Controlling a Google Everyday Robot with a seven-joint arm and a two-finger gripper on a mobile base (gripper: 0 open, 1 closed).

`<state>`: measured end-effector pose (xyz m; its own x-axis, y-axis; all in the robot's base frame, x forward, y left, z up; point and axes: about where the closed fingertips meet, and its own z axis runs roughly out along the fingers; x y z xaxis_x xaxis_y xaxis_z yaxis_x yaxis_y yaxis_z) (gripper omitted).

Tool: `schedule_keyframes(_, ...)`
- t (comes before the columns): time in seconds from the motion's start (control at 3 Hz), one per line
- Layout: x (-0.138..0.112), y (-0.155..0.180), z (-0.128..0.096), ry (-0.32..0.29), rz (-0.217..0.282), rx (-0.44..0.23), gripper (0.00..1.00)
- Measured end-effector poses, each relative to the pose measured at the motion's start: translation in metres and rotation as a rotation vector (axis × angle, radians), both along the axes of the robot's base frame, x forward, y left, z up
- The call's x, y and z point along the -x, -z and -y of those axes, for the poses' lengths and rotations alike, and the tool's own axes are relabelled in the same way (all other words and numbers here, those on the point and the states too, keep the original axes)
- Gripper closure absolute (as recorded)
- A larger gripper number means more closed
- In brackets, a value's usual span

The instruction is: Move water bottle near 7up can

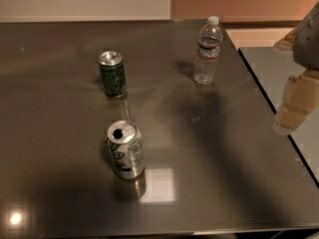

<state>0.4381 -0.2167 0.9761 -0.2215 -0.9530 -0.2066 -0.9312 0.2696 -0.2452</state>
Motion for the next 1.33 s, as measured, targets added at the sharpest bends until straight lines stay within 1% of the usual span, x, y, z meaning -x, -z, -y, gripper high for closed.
schedule_keyframes(0.67,0.000,0.000,0.000,0.000,0.000,0.000,0.00)
schedule_keyframes(1.0,-0.037,0.002,0.007,0.039,0.019,-0.018,0.00)
schedule_keyframes(1.33,-0.083,0.004,0.013,0.086,0.058,-0.048,0.00)
